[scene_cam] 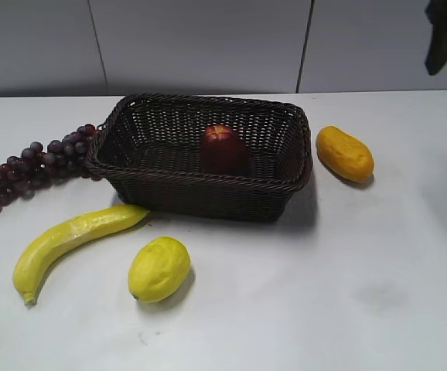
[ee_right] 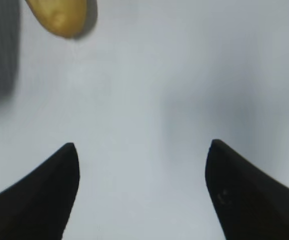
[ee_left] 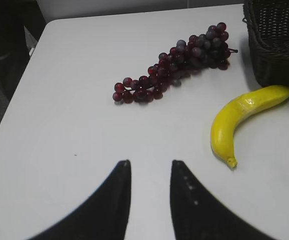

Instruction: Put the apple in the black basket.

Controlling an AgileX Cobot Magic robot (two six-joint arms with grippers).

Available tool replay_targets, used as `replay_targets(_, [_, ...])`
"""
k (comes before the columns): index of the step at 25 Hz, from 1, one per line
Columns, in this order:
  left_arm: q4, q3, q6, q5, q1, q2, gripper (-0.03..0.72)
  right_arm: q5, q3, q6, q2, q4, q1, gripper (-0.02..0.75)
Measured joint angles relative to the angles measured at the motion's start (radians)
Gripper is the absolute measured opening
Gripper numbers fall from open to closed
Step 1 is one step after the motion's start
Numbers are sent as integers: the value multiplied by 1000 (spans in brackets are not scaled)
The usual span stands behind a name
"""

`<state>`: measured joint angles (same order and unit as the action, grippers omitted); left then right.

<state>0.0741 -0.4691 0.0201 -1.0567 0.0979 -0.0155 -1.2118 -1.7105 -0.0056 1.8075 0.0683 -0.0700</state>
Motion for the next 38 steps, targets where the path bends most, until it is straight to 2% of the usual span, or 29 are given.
replay_targets(3, [0,0,0,0,0,0,202,0,164,6,-127,-4,37,594])
replay_targets(12, [0,0,0,0,0,0,202,21,730,6,-583,-7,42,594])
replay_targets(18, [0,0,0,0,0,0,202,49,991,6,-830,-5,42,594])
replay_targets(27, [0,0,0,0,0,0,202,109,1184,6,-1166,-3,42,593])
replay_targets(38, [0,0,0,0,0,0,202,162,1209,6,-1454,-3,42,593])
